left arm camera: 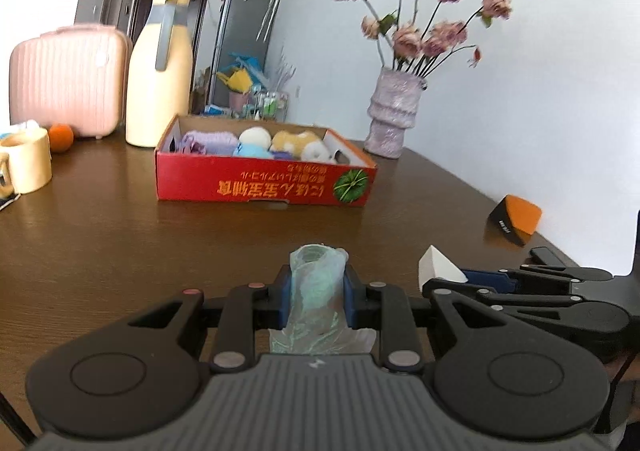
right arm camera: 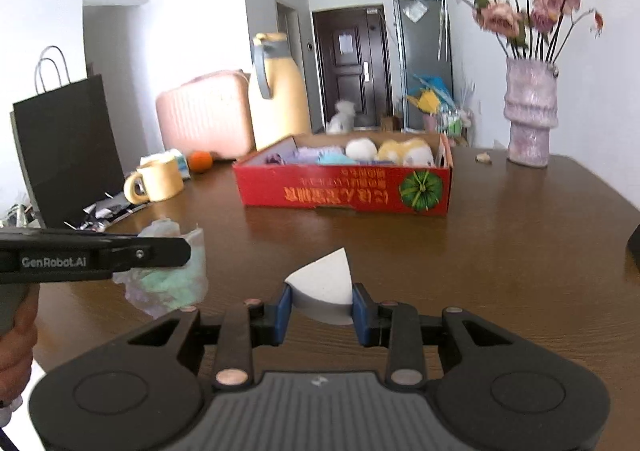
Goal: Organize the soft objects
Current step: 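Carry the pouf in the left gripper while the right gripper carries the sponge over the box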
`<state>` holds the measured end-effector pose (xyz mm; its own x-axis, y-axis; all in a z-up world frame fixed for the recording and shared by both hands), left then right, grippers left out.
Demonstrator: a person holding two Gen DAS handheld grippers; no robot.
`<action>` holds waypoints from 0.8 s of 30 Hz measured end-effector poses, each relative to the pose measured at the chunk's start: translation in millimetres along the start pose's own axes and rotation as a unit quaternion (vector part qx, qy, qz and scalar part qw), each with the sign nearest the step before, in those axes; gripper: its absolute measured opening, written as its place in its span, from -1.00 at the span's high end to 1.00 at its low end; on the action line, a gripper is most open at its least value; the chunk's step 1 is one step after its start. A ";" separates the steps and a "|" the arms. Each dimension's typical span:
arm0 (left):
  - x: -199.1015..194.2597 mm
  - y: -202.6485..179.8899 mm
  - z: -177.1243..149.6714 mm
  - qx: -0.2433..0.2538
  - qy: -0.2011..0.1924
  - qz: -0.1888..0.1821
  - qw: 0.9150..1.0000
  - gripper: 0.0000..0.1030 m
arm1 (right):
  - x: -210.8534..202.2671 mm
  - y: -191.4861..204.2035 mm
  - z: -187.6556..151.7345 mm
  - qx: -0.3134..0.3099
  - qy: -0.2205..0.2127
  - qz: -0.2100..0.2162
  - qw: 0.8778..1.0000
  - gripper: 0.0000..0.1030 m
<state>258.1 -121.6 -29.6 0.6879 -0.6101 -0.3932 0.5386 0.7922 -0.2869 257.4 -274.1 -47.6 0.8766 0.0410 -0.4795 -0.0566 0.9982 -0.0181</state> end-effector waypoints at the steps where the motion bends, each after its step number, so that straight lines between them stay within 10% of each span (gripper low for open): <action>1: -4.3 -3.0 -0.3 0.002 -0.003 -0.001 1.000 0.51 | -3.6 1.1 0.1 0.000 -0.002 0.001 1.000 0.39; 14: -3.8 -4.5 8.7 0.008 -0.003 -0.007 1.000 0.51 | -1.5 1.0 8.2 -0.006 -0.010 -0.001 1.000 0.39; 24: 95.1 36.1 133.7 0.000 -0.023 -0.035 0.999 0.50 | 104.2 -29.4 134.4 -0.074 -0.040 0.014 0.996 0.36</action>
<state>408.0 -153.0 39.4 0.6703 -0.6634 -0.3327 0.5859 0.7482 -0.3114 414.7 -293.4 21.0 0.9087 0.0780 -0.4101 -0.1462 0.9796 -0.1378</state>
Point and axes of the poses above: each gripper's, at about its wrist camera, not at the fingertips, and x roughly the way its jaws point, y to its left, z to its top, the point moved 9 cm from there along x, roughly the way its jaws point, and after that the axes turned 13 degrees about -z, right-handed, at the moved point
